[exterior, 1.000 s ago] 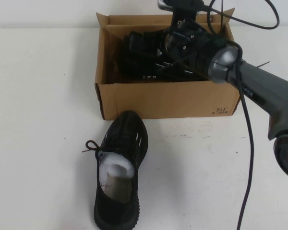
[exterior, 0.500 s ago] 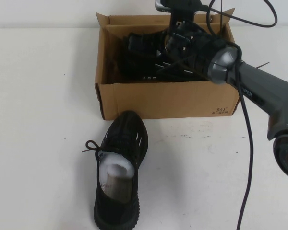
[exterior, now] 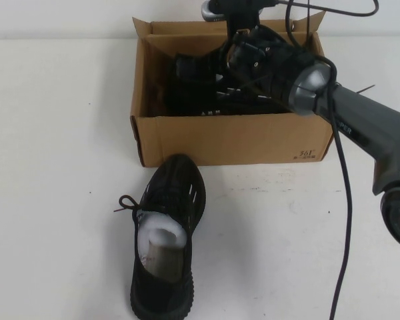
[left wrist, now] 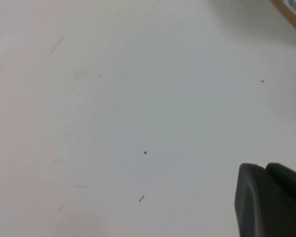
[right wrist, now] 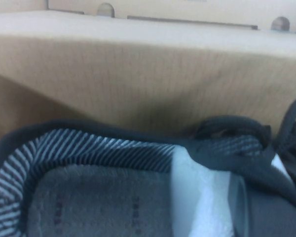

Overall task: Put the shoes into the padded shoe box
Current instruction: Place the shoe in the shoe box

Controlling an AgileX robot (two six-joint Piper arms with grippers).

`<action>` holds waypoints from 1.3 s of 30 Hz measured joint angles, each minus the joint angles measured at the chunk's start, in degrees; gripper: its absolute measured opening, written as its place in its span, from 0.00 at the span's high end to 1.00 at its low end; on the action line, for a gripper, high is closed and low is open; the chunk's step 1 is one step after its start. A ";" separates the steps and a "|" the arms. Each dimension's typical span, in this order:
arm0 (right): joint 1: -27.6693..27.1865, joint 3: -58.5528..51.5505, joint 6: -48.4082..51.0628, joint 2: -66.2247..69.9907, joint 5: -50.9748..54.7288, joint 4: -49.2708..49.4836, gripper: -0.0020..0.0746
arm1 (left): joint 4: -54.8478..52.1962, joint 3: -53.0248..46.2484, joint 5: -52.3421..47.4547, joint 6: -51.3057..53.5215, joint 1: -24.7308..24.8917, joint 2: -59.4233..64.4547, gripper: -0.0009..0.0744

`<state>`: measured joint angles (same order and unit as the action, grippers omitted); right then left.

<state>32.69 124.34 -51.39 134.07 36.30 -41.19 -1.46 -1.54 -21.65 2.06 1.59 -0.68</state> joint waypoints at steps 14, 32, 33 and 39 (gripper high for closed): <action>0.00 0.11 4.66 -0.12 0.00 0.09 0.95 | 0.00 0.00 0.00 0.00 0.00 0.00 0.99; 0.00 0.53 4.87 -0.12 -1.74 -0.46 0.43 | 0.00 0.00 0.00 0.00 0.00 0.00 0.99; 0.00 0.53 4.87 -0.12 -1.74 -0.20 0.40 | 0.00 0.00 0.00 0.00 0.00 0.00 0.99; 0.27 0.53 4.87 -1.08 0.85 2.92 0.39 | 0.00 0.00 0.00 0.00 0.00 0.00 0.99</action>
<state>32.96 124.86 -46.52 132.99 37.15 -38.27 -1.46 -1.54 -21.65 2.06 1.59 -0.68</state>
